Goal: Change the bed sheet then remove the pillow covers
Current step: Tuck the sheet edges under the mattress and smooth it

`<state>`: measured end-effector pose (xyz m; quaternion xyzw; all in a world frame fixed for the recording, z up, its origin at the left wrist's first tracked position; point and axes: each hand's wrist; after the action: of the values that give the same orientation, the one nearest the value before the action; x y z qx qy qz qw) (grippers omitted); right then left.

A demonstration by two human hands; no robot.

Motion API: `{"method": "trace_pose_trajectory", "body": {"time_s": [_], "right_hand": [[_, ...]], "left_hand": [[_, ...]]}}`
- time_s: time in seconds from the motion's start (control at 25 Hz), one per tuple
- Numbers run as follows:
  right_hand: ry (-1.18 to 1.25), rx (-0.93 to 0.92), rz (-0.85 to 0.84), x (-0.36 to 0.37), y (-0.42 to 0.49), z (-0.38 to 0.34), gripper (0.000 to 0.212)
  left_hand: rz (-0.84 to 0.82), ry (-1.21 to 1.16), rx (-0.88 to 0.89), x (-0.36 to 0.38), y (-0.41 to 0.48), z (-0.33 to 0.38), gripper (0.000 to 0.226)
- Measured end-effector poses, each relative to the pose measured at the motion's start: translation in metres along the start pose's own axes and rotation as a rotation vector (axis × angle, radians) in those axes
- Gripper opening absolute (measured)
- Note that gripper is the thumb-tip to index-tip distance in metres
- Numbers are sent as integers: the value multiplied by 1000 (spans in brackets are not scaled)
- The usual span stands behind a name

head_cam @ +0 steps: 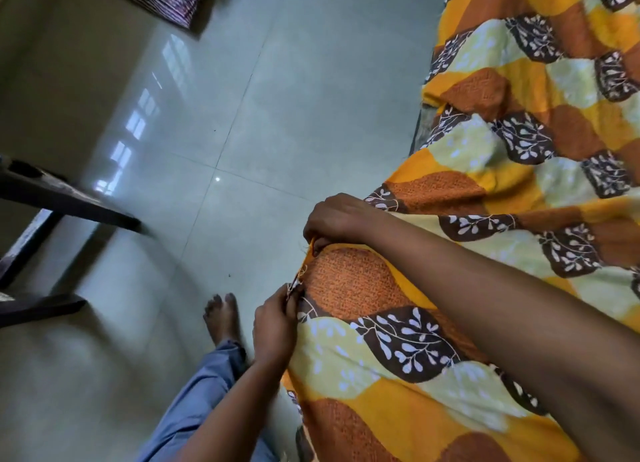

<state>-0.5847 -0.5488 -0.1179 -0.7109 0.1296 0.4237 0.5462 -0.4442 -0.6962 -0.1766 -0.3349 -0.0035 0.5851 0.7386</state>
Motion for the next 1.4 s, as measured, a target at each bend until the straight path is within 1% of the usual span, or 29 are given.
{"method": "trace_pose_trajectory", "body": {"time_s": [0.08, 0.12, 0.2, 0.28, 0.36, 0.4, 0.48, 0.56, 0.64, 0.68, 0.76, 0.8, 0.84, 0.88, 0.92, 0.96, 1.0, 1.04, 1.08, 1.12, 1.16, 1.28, 1.36, 1.4], "right_hand": [[12, -15, 0, 4, 12, -4, 20], [25, -13, -13, 7, 15, -5, 21], [76, 8, -35, 12, 14, -3, 24], [103, 57, -34, 9, 8, 10, 36], [138, 160, -30, -6, -6, 35, 44], [173, 214, -24, -16, -15, 52, 42], [256, 293, -13, -35, -34, 90, 33], [304, 355, -41, -49, -43, 132, 29], [247, 387, -112, -55, -40, 177, 27], [209, 388, -151, -55, -31, 201, 26], [105, 362, -229, -53, -7, 249, 30], [35, 335, -269, -53, 9, 272, 37], [-37, 296, -308, -54, 24, 288, 42], [-111, 250, -354, -55, 39, 302, 42], [-170, 204, -400, -56, 55, 316, 42], [-225, 181, -460, -56, 69, 326, 48], [-264, 176, -537, -53, 80, 333, 58], [-265, 182, -620, -50, 89, 337, 65], [-226, 181, -666, -50, 95, 341, 66], [-158, 154, -675, -50, 101, 347, 61], [-99, 109, -664, -53, 103, 349, 56], [-13, -25, -583, -75, 109, 355, 35], [-2, -60, -499, -89, 118, 361, 29], [1, -75, -431, -94, 123, 361, 27]], "left_hand": [[18, 15, -36, -7, 4, -5, 22], [8, -29, -70, -8, 5, -6, 22], [-53, -204, -185, -6, 12, 0, 20], [-163, -311, -256, -5, 28, 18, 10], [-222, -303, -245, -5, 46, 44, 34], [-227, -311, -214, -5, 55, 59, 36], [-264, -343, -180, -2, 72, 86, 32], [-279, -377, -179, 5, 92, 106, 29], [-282, -422, -172, 16, 115, 125, 25], [-291, -426, -170, 23, 127, 132, 29], [-324, -400, -186, 42, 150, 143, 49], [-340, -413, -198, 51, 162, 152, 50], [-350, -434, -228, 58, 171, 161, 41], [-355, -443, -254, 66, 180, 167, 31], [-362, -440, -280, 80, 193, 171, 29], [-378, -414, -274, 92, 202, 177, 30], [-396, -384, -263, 101, 211, 185, 33], [-401, -373, -263, 108, 218, 192, 38], [-406, -387, -282, 118, 227, 195, 50], [-405, -393, -302, 126, 236, 199, 63], [-404, -418, -324, 132, 242, 199, 67], [-427, -519, -335, 146, 251, 208, 52], [-487, -521, -287, 154, 254, 219, 50], [-493, -485, -248, 155, 254, 226, 43]]}}
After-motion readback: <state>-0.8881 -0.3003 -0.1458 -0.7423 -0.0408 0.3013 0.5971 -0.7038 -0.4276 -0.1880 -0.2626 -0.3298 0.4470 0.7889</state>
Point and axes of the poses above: each hand's wrist, its own y-axis towards the middle knuckle, its own x-axis out of the palm, z = x × y, and after that the axes turned 10 degrees about x, right-handed
